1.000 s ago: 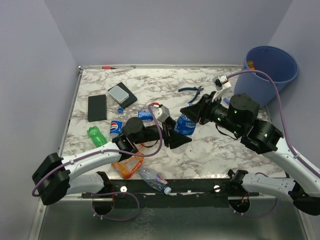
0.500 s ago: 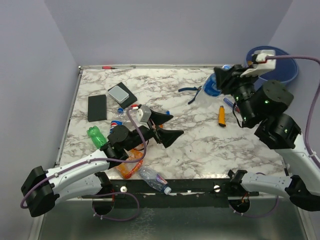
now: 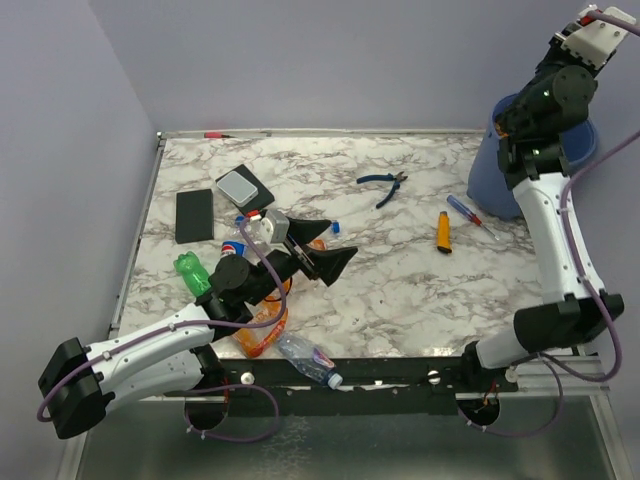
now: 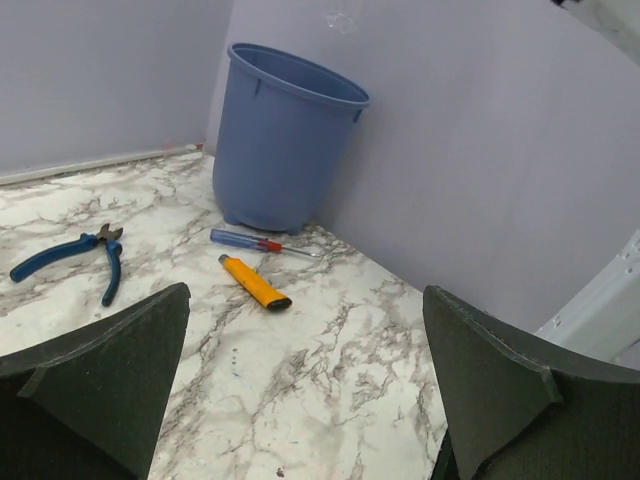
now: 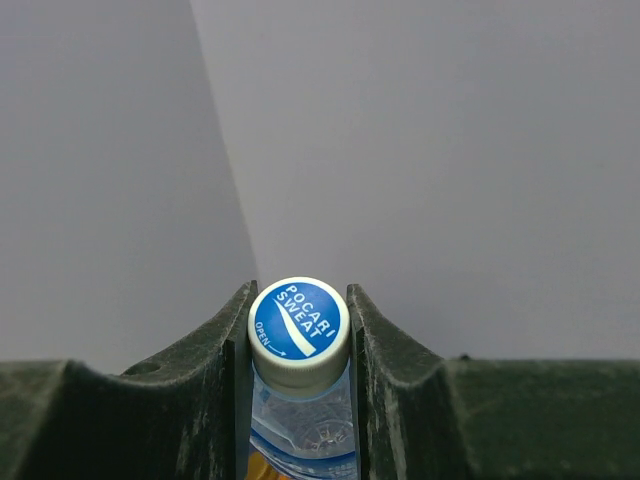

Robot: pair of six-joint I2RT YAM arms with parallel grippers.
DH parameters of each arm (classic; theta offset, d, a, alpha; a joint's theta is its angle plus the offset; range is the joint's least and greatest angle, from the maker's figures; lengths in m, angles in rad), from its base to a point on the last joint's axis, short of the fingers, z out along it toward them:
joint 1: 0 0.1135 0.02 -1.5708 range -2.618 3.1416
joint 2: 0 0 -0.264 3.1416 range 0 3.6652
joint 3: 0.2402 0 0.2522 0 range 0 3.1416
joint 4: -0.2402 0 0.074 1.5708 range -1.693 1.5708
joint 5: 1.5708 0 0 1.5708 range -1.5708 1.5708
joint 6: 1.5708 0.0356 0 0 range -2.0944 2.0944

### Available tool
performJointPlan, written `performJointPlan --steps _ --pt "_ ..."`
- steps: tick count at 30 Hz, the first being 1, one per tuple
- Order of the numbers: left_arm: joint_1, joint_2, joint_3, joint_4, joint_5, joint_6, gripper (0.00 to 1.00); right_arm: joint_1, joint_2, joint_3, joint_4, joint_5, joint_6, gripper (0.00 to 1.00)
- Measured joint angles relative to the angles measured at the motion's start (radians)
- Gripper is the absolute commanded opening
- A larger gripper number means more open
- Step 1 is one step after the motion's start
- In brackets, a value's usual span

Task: Put the plastic bottles in the bin
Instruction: Place the plastic bottle in the trash bin.

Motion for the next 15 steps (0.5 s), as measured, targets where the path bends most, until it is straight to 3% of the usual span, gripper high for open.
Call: performJointPlan --steps 8,15 --pt "0.000 -0.009 -0.006 -0.007 -0.029 0.013 0.99 -0.196 0.243 0.055 -0.010 -0.008 0.076 0.00" --pt "0.000 -0.025 -0.006 -0.023 -0.053 0.034 0.99 -0.281 0.258 -0.146 -0.074 -0.010 0.196 0.00"
